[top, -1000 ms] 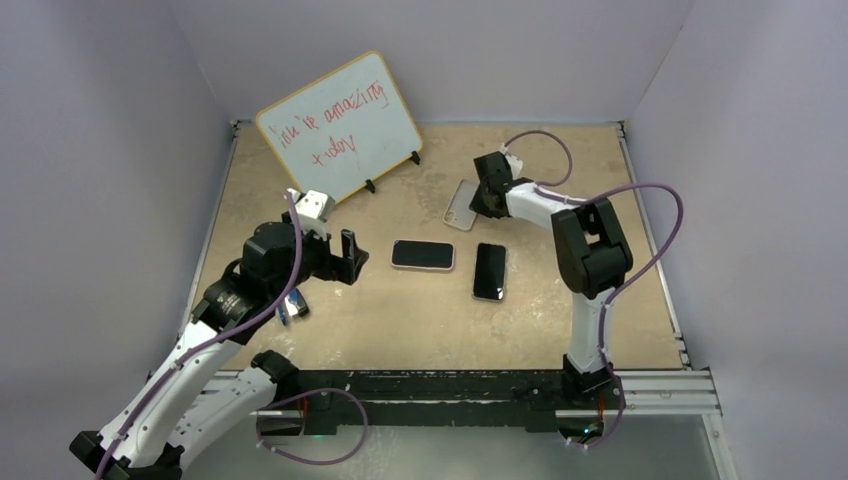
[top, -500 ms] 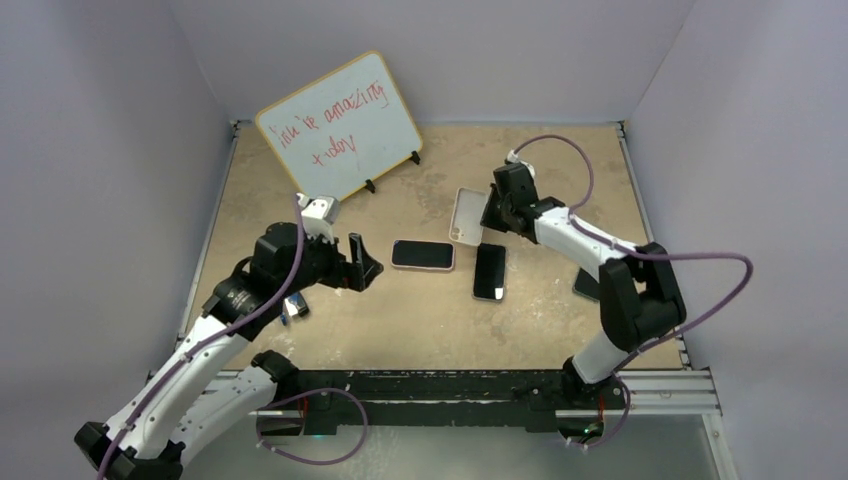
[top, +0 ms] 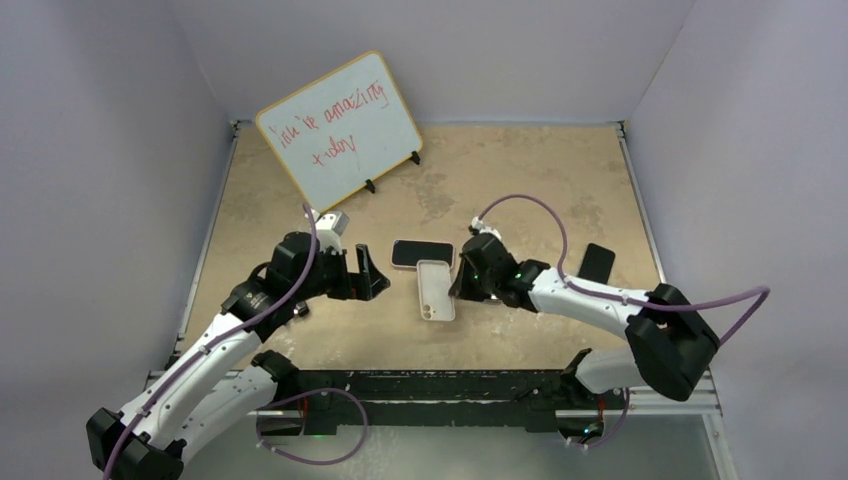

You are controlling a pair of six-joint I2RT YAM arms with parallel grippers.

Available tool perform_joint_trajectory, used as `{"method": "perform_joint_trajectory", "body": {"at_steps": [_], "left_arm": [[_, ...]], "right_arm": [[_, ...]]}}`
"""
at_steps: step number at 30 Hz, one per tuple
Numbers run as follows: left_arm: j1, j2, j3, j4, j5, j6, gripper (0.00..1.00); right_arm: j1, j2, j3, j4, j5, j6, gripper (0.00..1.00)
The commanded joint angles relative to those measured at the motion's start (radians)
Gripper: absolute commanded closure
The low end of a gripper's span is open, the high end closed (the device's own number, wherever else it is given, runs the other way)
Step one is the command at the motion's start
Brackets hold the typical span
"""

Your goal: Put the phone into the phone case

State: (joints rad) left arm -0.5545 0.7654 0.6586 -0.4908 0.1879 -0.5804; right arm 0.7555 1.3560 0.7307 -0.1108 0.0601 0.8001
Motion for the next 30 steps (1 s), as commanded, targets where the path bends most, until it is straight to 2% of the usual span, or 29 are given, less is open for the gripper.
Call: {"method": "perform_joint_trajectory", "body": {"at_steps": [1,5,9,13,21,24,27,30], "left_arm": [[0.003,-0.021,-0.005,0.049,-0.011,-0.044,0.03],[0.002,-0.021,0.020,0.026,-0.027,-0.026,0.04],[0.002,-0.025,0.061,-0.019,-0.080,0.018,0.04],[0.003,-0.022,0.109,-0.054,-0.111,0.059,0.04],[0.002,-0.015,0.176,-0.102,-0.158,0.148,0.03],[0.003,-0.016,0.185,-0.114,-0.165,0.178,0.03],[0.002,-0.024,0.179,-0.111,-0.162,0.182,0.03],[0.001,-0.032,0.164,-0.100,-0.150,0.179,0.03]], "right_arm": [[0.119,0.004,-0.062,0.089,0.044,0.176,1.00],[0.226,0.062,-0.066,0.100,0.107,0.235,1.00],[0.283,0.103,-0.052,0.079,0.145,0.274,1.00],[0.301,0.100,-0.029,0.027,0.188,0.301,0.89],[0.300,0.056,0.015,-0.145,0.283,0.326,0.53],[0.284,0.013,0.033,-0.224,0.381,0.313,0.34],[0.224,-0.043,0.032,-0.283,0.433,0.303,0.17],[0.094,-0.114,0.003,-0.303,0.419,0.262,0.03]]}}
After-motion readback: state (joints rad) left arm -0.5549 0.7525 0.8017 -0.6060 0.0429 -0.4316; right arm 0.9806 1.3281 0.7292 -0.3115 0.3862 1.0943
